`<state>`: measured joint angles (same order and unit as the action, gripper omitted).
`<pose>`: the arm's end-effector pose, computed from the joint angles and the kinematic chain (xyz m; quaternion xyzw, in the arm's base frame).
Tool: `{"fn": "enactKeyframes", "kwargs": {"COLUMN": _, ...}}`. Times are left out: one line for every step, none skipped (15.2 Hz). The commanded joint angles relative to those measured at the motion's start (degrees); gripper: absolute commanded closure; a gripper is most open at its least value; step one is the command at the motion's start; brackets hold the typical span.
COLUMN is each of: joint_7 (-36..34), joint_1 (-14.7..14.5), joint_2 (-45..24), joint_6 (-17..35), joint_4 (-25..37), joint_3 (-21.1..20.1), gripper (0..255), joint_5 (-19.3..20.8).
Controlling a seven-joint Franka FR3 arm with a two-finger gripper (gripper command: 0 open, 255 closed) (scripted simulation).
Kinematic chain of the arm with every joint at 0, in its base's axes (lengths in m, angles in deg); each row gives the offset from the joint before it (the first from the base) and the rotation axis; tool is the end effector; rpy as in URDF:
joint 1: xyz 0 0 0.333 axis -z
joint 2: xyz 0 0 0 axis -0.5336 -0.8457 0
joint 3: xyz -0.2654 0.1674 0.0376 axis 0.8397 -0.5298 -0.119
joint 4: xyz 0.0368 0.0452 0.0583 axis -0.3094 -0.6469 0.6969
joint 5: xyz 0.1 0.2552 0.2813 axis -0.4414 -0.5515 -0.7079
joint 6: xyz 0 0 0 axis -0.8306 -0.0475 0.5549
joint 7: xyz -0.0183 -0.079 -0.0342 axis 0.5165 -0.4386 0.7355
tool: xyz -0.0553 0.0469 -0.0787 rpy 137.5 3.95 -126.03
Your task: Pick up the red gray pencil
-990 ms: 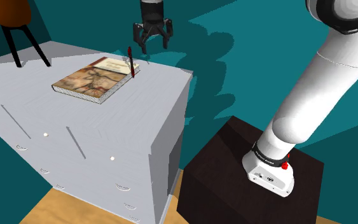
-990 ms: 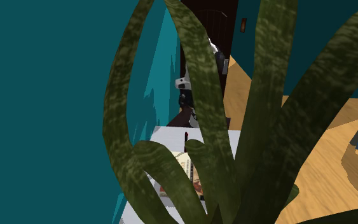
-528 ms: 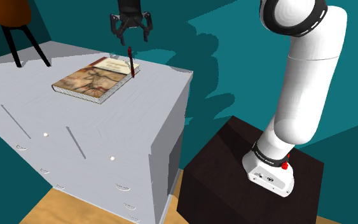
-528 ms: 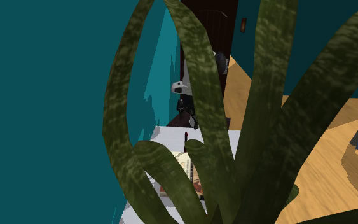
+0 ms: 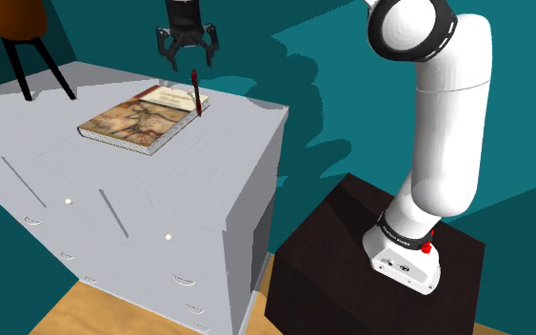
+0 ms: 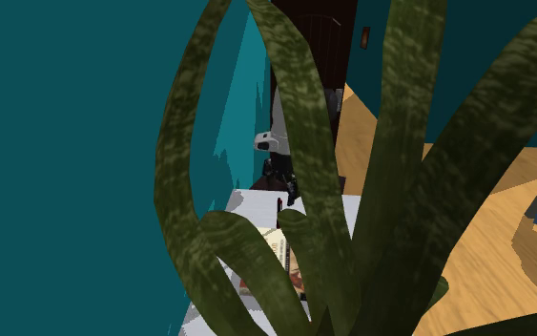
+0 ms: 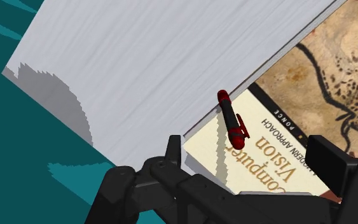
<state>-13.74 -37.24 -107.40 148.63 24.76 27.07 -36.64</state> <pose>0.6449 0.1931 0.5778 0.9807 -0.1924 0.0246 0.0243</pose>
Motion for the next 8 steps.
{"fn": "enactKeyframes", "kwargs": {"joint_7": -0.2, "joint_1": 0.3, "joint_2": 0.6, "joint_6": 1.9, "joint_4": -2.5, "joint_3": 0.0, "gripper": 0, "joint_5": -0.2}}
{"fn": "enactKeyframes", "kwargs": {"joint_7": -0.2, "joint_1": 0.4, "joint_2": 0.8, "joint_6": 2.4, "joint_4": -3.2, "joint_3": 0.0, "gripper": 0, "joint_5": -0.2}}
{"fn": "enactKeyframes", "kwargs": {"joint_7": -0.2, "joint_1": 0.4, "joint_2": 0.8, "joint_6": 2.5, "joint_4": -3.2, "joint_3": 0.0, "gripper": 0, "joint_5": -0.2}}
{"fn": "enactKeyframes", "kwargs": {"joint_7": -0.2, "joint_1": 0.4, "joint_2": 0.8, "joint_6": 2.6, "joint_4": -3.4, "joint_3": 0.0, "gripper": 255, "joint_5": -0.2}}
{"fn": "enactKeyframes", "kwargs": {"joint_7": -0.2, "joint_1": 0.4, "joint_2": 0.9, "joint_6": 2.7, "joint_4": -3.5, "joint_3": 0.0, "gripper": 255, "joint_5": -0.2}}
{"fn": "enactKeyframes", "kwargs": {"joint_7": -0.2, "joint_1": 0.4, "joint_2": 0.9, "joint_6": 2.7, "joint_4": -3.5, "joint_3": 0.0, "gripper": 255, "joint_5": -0.2}}
{"fn": "enactKeyframes", "kwargs": {"joint_7": -0.2, "joint_1": 0.4, "joint_2": 0.8, "joint_6": 2.7, "joint_4": -3.5, "joint_3": 0.0, "gripper": 255, "joint_5": -0.2}}
{"fn": "enactKeyframes", "kwargs": {"joint_7": -0.2, "joint_1": 0.4, "joint_2": 0.8, "joint_6": 2.7, "joint_4": -3.5, "joint_3": 0.0, "gripper": 255, "joint_5": -0.2}}
